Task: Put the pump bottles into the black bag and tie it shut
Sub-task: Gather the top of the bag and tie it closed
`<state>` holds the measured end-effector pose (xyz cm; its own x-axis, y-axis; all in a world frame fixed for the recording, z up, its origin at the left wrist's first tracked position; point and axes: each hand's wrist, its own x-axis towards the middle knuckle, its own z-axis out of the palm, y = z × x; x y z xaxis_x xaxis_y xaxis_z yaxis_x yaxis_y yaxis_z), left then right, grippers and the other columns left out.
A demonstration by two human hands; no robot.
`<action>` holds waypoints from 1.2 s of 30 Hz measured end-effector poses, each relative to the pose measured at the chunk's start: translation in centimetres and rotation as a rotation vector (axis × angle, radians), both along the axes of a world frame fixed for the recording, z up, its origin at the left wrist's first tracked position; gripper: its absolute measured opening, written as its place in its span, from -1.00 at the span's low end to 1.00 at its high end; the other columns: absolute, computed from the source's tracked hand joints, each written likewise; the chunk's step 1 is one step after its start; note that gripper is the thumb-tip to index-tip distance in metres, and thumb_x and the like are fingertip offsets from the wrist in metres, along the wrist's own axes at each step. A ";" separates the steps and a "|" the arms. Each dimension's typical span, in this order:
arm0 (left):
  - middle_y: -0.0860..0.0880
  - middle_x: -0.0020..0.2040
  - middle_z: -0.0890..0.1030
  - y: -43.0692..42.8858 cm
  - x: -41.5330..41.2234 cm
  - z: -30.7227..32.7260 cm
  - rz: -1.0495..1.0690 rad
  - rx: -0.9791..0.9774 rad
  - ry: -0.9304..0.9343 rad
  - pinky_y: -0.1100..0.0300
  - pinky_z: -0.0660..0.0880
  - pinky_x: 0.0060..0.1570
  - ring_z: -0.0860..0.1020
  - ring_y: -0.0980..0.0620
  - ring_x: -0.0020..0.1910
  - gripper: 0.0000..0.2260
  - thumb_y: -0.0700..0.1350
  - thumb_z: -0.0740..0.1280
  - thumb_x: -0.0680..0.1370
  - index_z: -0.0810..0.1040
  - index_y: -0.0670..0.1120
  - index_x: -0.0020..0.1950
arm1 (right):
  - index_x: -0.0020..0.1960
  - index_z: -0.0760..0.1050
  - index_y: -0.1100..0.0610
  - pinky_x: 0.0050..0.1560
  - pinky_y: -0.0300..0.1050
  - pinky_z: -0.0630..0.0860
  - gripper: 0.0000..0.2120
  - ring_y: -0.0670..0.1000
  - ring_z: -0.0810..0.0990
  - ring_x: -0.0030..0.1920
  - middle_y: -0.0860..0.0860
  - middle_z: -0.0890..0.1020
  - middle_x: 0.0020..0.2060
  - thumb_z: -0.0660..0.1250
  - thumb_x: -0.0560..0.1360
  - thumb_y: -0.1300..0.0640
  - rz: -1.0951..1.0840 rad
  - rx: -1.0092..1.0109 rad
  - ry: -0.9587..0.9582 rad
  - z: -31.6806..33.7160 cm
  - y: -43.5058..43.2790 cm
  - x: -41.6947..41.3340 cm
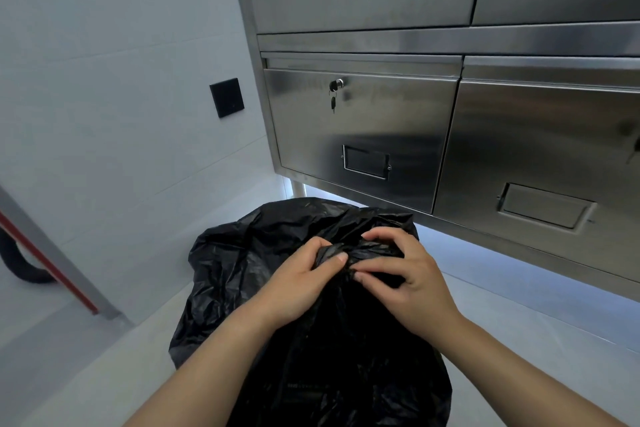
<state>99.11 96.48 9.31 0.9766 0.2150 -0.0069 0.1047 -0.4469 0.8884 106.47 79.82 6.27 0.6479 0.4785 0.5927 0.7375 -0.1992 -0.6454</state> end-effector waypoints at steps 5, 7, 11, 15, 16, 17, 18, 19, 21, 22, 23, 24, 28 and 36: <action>0.12 0.05 0.37 1.0 0.4 -0.9 -0.005 0.621 0.047 0.10 0.13 0.11 0.30 0.12 0.12 -0.69 0.12 -0.07 0.60 0.37 0.09 0.19 | -0.16 0.67 -0.04 0.13 -0.39 0.39 -0.85 -0.21 0.57 0.06 -0.17 0.62 0.00 0.44 0.41 0.21 0.040 0.123 0.341 -0.1 -0.2 0.0; 0.12 0.03 0.34 1.0 0.2 -1.4 -0.005 0.731 0.004 0.12 0.13 0.09 0.29 0.12 0.06 -0.64 0.15 -0.09 0.56 0.35 0.05 0.19 | -0.17 0.65 -0.04 0.11 -0.36 0.41 -0.82 -0.21 0.59 0.03 -0.15 0.66 -0.05 0.42 0.43 0.24 0.040 0.184 0.437 -0.1 -0.4 0.1; 0.10 -0.07 0.39 0.9 0.3 -1.6 -0.035 0.760 -0.069 0.12 0.21 0.00 0.35 0.09 -0.06 -0.74 0.19 0.00 0.55 0.32 0.04 -0.02 | -0.12 0.66 0.05 0.17 -0.08 0.52 -0.91 -0.09 0.63 0.02 -0.07 0.69 -0.07 0.39 0.46 0.19 0.011 0.291 0.684 -0.4 -0.7 0.5; 0.13 -0.19 0.48 -0.1 0.3 -1.0 -0.060 0.517 -0.146 0.27 0.33 -0.23 0.46 0.19 -0.19 -0.77 0.23 0.15 0.49 0.35 0.09 -0.12 | -0.11 0.59 0.05 0.12 -0.03 0.53 -0.94 -0.07 0.61 0.02 -0.09 0.66 -0.07 0.33 0.50 0.14 -0.048 0.253 0.631 -0.2 -0.6 0.6; 0.15 -0.15 0.50 -0.5 0.2 -1.0 -0.045 0.498 -0.175 0.30 0.35 -0.22 0.48 0.23 -0.16 -0.76 0.26 0.16 0.48 0.37 0.12 -0.05 | -0.12 0.57 0.03 0.05 -0.09 0.53 -0.94 -0.11 0.60 -0.02 -0.12 0.65 -0.11 0.32 0.50 0.13 -0.051 0.239 0.585 0.0 -0.5 0.7; 0.17 -0.09 0.51 -0.9 0.2 -0.9 -0.025 0.492 -0.207 0.33 0.37 -0.19 0.48 0.25 -0.12 -0.73 0.27 0.17 0.46 0.38 0.17 0.05 | -0.13 0.55 0.02 -0.01 -0.16 0.51 -0.94 -0.14 0.60 -0.07 -0.13 0.64 -0.14 0.31 0.50 0.12 -0.047 0.225 0.546 0.3 -0.5 0.8; 0.18 -0.07 0.50 -1.2 0.2 -0.8 0.002 0.501 -0.241 0.34 0.40 -0.16 0.48 0.26 -0.08 -0.69 0.29 0.17 0.45 0.38 0.22 0.12 | -0.13 0.55 0.01 -0.06 -0.22 0.49 -0.94 -0.15 0.59 -0.10 -0.13 0.64 -0.16 0.32 0.50 0.11 -0.034 0.208 0.520 0.5 -0.4 0.9; 0.17 -0.09 0.48 -1.5 0.3 -0.6 0.035 0.525 -0.274 0.34 0.41 -0.15 0.48 0.26 -0.08 -0.67 0.30 0.18 0.43 0.39 0.27 0.16 | -0.14 0.55 0.00 -0.09 -0.27 0.48 -0.94 -0.16 0.59 -0.12 -0.14 0.64 -0.17 0.32 0.49 0.11 -0.015 0.194 0.508 0.7 -0.4 1.0; 0.15 -0.16 0.45 -1.7 0.5 -0.3 0.095 0.560 -0.318 0.32 0.42 -0.19 0.47 0.24 -0.13 -0.68 0.30 0.21 0.41 0.44 0.29 0.12 | -0.16 0.56 -0.03 -0.12 -0.33 0.46 -0.92 -0.18 0.59 -0.13 -0.16 0.64 -0.20 0.34 0.48 0.11 0.017 0.190 0.504 0.9 -0.4 1.1; 0.14 -0.18 0.46 -1.7 0.6 -0.2 0.111 0.555 -0.322 0.32 0.43 -0.19 0.48 0.23 -0.15 -0.70 0.29 0.22 0.41 0.47 0.28 0.10 | -0.17 0.57 -0.04 -0.12 -0.34 0.46 -0.91 -0.18 0.59 -0.13 -0.16 0.65 -0.20 0.35 0.48 0.12 0.026 0.199 0.505 0.9 -0.4 1.2; 0.14 -0.18 0.47 -1.6 0.6 -0.2 0.119 0.544 -0.322 0.30 0.44 -0.19 0.48 0.22 -0.16 -0.72 0.28 0.23 0.41 0.48 0.28 0.08 | -0.16 0.58 -0.05 -0.11 -0.34 0.47 -0.91 -0.18 0.60 -0.12 -0.17 0.65 -0.19 0.36 0.48 0.13 0.034 0.208 0.506 0.9 -0.4 1.2; 0.13 -0.17 0.48 -1.6 0.6 -0.3 0.124 0.532 -0.322 0.29 0.45 -0.18 0.49 0.22 -0.17 -0.74 0.27 0.23 0.41 0.48 0.29 0.07 | -0.14 0.59 -0.05 -0.08 -0.33 0.48 -0.91 -0.18 0.60 -0.09 -0.17 0.66 -0.16 0.37 0.47 0.14 0.046 0.214 0.503 0.8 -0.5 1.2; 0.12 -0.14 0.50 -1.3 0.5 -1.0 0.128 0.456 -0.325 0.24 0.47 -0.13 0.50 0.21 -0.14 -0.76 0.26 0.24 0.42 0.48 0.31 0.07 | 0.03 0.60 -0.14 0.05 -0.39 0.45 -0.79 -0.21 0.58 0.07 -0.20 0.64 -0.02 0.44 0.41 0.05 0.122 0.193 0.470 0.7 -0.7 0.8; 0.18 -0.01 0.58 -1.3 0.6 -1.1 0.035 0.436 -0.310 0.19 0.49 -0.01 0.52 0.25 0.00 -0.70 0.28 0.21 0.45 0.43 0.28 0.15 | -0.16 0.66 -0.02 0.02 -0.40 0.45 -0.88 -0.17 0.61 -0.02 -0.10 0.68 -0.11 0.43 0.42 0.19 0.028 0.336 0.487 0.8 0.3 1.1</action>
<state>99.76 95.16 8.24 0.9109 0.1655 0.3780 -0.1119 -0.7827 0.6123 107.61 80.12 7.04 0.8730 0.3371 0.3524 0.3427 0.0899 -0.9351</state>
